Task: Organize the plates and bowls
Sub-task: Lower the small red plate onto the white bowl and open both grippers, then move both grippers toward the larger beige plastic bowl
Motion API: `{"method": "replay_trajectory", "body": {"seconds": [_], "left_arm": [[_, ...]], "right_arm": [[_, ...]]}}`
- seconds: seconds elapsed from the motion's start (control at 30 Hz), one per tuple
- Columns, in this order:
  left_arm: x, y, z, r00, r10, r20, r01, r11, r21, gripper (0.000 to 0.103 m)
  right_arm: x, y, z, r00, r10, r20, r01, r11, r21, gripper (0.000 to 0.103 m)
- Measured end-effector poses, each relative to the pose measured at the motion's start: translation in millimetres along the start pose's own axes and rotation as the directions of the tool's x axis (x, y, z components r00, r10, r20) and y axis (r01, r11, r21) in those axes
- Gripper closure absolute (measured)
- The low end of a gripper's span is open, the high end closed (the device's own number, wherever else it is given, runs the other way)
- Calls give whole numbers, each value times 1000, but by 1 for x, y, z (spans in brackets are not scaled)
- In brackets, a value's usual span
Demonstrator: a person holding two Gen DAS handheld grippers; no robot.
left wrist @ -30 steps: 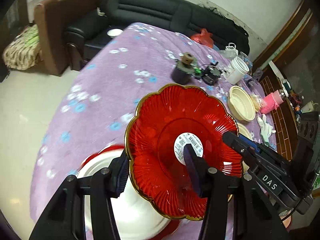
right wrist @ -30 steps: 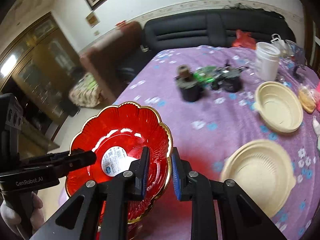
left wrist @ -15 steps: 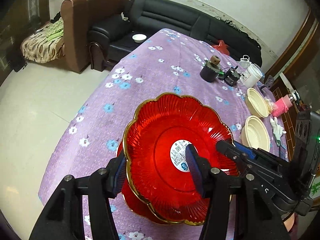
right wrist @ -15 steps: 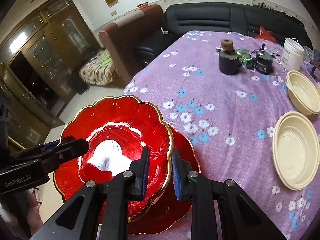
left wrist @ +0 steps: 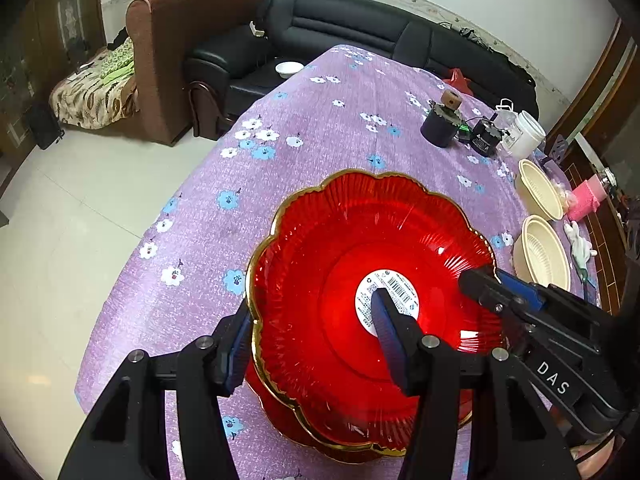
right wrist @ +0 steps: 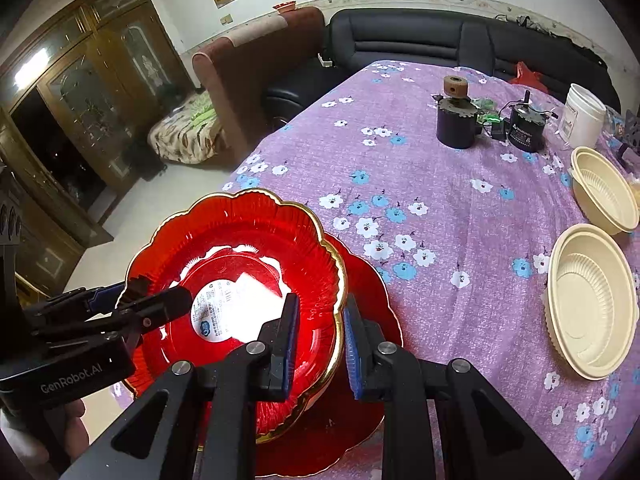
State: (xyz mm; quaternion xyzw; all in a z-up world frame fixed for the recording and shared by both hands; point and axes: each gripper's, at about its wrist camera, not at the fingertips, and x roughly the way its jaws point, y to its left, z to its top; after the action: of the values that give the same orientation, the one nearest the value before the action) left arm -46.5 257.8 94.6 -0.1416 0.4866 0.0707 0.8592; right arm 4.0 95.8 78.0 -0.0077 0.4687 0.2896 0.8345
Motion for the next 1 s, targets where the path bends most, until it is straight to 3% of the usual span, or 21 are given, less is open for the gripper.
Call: {"method": "replay_trajectory", "body": {"seconds": [0.2, 0.3, 0.43, 0.57, 0.77, 0.87, 1.0], "left_arm": [[1, 1, -7, 1000, 3, 13, -2, 1000, -9, 46], [-9, 0, -9, 999, 3, 50, -3, 1000, -16, 40], [-29, -2, -15, 992, 22, 125, -20, 1000, -20, 31], [-52, -11, -25, 972, 67, 224, -66, 998, -12, 22], [-82, -26, -43, 920, 154, 359, -159, 987, -16, 15], [-91, -37, -53, 895, 188, 404, -199, 980, -16, 12], [-98, -58, -63, 876, 200, 439, -233, 972, 22, 11]], "right_arm": [[1, 4, -5, 999, -30, 24, 31, 999, -35, 77], [0, 5, -8, 998, -29, 47, 31, 999, -43, 66], [-13, 3, -10, 993, -15, 121, 19, 999, -30, 41], [-30, 1, -15, 984, -2, 177, 6, 1000, -20, 34], [-47, -17, -34, 979, 2, 206, -10, 999, 36, 33], [-56, -32, -46, 976, 6, 219, -26, 996, 88, 32], [-70, -55, -64, 972, -9, 235, -28, 988, 154, 31]]}}
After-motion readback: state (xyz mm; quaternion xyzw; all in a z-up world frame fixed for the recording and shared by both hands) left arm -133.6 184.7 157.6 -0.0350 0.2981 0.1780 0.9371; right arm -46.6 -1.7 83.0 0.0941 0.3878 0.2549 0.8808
